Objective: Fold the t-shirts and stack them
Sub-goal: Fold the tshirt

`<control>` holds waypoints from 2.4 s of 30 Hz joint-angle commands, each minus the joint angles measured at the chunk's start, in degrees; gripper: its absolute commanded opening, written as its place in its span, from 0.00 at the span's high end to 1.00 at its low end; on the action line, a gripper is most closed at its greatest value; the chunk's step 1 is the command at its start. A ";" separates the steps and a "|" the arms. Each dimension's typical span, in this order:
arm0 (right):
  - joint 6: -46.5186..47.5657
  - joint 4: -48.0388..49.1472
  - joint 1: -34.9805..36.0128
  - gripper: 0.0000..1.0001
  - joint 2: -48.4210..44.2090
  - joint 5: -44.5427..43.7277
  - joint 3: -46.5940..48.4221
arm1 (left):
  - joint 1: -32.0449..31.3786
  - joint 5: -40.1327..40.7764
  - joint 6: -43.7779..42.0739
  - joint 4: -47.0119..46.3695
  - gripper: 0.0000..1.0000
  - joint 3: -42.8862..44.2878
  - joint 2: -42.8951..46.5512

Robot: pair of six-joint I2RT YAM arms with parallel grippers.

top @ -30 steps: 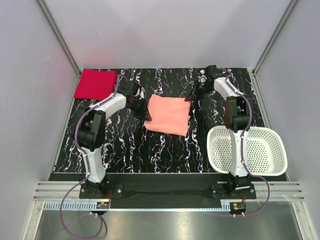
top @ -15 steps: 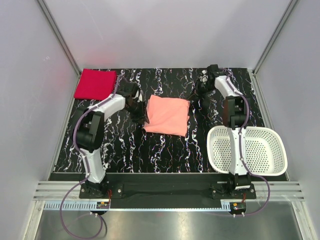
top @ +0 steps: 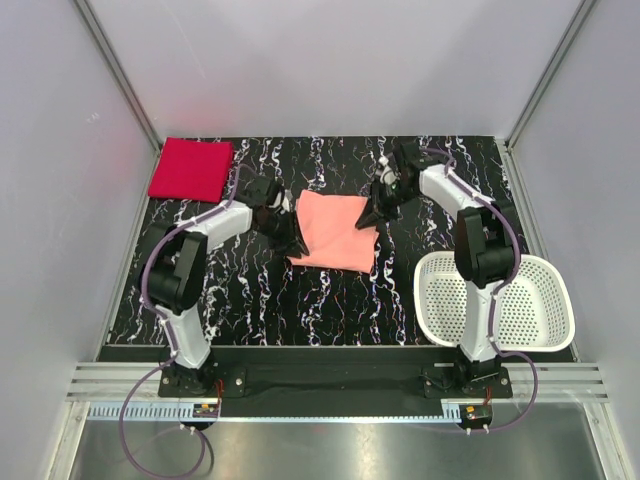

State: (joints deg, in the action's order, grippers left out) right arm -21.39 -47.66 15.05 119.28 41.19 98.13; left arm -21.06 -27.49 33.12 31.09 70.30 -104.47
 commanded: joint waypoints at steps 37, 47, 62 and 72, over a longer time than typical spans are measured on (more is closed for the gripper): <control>-7.10 13.14 -8.01 0.94 19.83 8.39 6.98 | 5.15 -1.87 -1.04 -4.20 0.62 24.80 -24.47; -9.35 12.05 -7.93 0.91 15.63 8.99 12.61 | 5.33 -3.53 -0.61 -5.86 0.60 26.90 -17.44; -19.92 20.94 -9.07 0.92 25.73 10.93 15.16 | 7.26 -5.04 10.29 -10.97 0.60 40.61 -35.27; -13.78 10.94 -12.32 0.92 27.67 5.76 22.52 | 10.60 -4.07 4.50 -4.13 0.57 44.48 -34.85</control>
State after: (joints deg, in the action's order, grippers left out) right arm -39.22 -30.55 4.19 146.54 50.92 114.78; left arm -12.32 -34.37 41.80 22.13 112.62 -141.25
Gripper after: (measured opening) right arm 0.077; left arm 0.412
